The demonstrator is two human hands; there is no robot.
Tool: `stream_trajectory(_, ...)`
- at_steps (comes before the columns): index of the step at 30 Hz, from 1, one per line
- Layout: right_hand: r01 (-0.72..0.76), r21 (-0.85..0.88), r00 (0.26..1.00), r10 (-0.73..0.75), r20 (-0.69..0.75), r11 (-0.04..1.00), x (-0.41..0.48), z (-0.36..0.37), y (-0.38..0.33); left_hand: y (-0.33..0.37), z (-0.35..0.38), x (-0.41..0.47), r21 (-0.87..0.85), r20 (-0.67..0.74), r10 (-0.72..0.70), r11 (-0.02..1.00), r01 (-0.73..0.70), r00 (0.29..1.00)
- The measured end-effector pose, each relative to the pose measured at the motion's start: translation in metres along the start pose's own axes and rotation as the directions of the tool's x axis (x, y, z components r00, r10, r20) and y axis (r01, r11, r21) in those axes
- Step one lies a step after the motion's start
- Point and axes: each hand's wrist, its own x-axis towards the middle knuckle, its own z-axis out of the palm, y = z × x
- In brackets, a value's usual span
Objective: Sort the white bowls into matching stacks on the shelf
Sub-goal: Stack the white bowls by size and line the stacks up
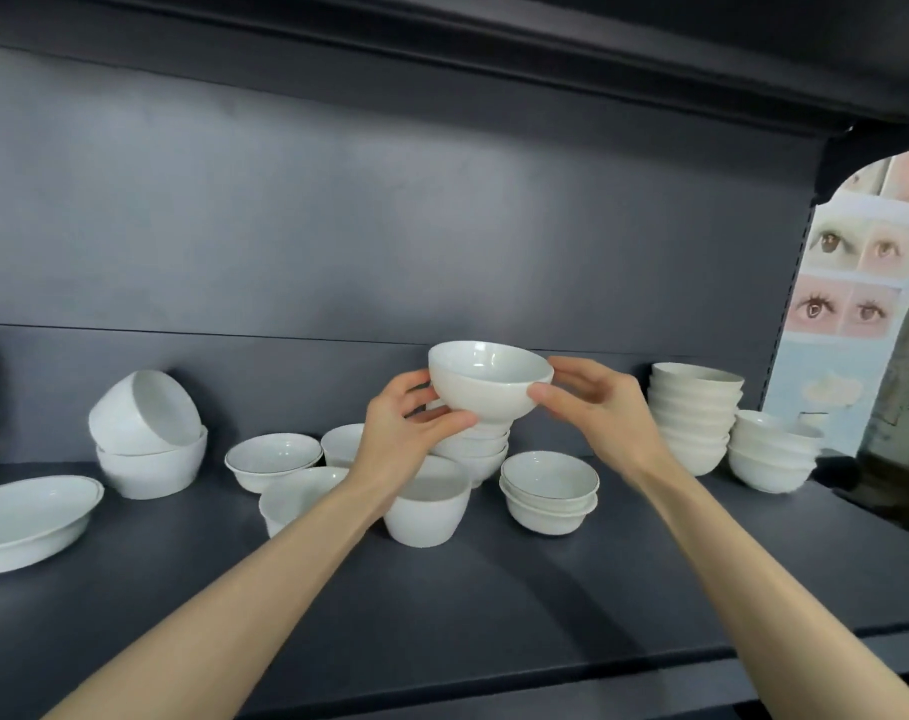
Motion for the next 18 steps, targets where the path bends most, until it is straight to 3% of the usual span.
stream_trajectory(10, 0.048, 0.016, 0.999, -0.048, -0.013, 0.999, 0.081, -0.007, 0.037, -0.027, 0.01, 0.086, 0.083, -0.011, 0.123, 0.989, -0.121, 0.992)
stream_trajectory(18, 0.022, 0.07, 0.999, -0.025, 0.048, 0.997, 0.12, -0.009, 0.071, -0.052, 0.017, 0.111, 0.175, -0.067, 0.151, 0.975, -0.137, 0.986)
